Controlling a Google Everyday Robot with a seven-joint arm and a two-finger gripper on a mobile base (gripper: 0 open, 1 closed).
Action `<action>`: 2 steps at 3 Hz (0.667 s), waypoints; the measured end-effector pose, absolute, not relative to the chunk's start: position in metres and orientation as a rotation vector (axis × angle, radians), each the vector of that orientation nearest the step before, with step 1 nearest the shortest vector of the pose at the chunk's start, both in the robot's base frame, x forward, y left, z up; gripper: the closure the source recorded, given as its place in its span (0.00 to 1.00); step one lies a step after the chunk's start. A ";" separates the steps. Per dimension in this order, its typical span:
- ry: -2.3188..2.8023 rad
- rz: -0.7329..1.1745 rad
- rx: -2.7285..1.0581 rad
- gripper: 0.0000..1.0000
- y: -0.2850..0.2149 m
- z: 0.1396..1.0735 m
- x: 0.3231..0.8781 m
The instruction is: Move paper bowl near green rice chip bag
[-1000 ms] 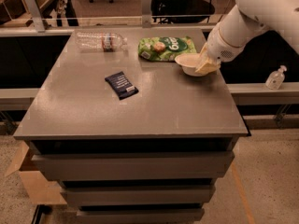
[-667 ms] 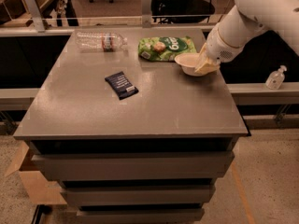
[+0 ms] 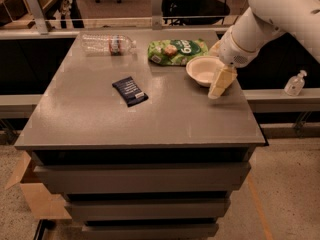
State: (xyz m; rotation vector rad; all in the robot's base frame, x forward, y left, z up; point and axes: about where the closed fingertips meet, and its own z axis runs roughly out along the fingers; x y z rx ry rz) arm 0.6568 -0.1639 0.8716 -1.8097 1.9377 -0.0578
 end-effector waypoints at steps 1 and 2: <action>1.936 -0.053 -1.765 0.00 -0.173 0.879 0.657; 1.960 -0.070 -1.655 0.00 -0.208 0.895 0.657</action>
Offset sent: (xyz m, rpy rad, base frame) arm -0.0026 -0.0961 0.0489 0.1213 -0.1117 -0.1962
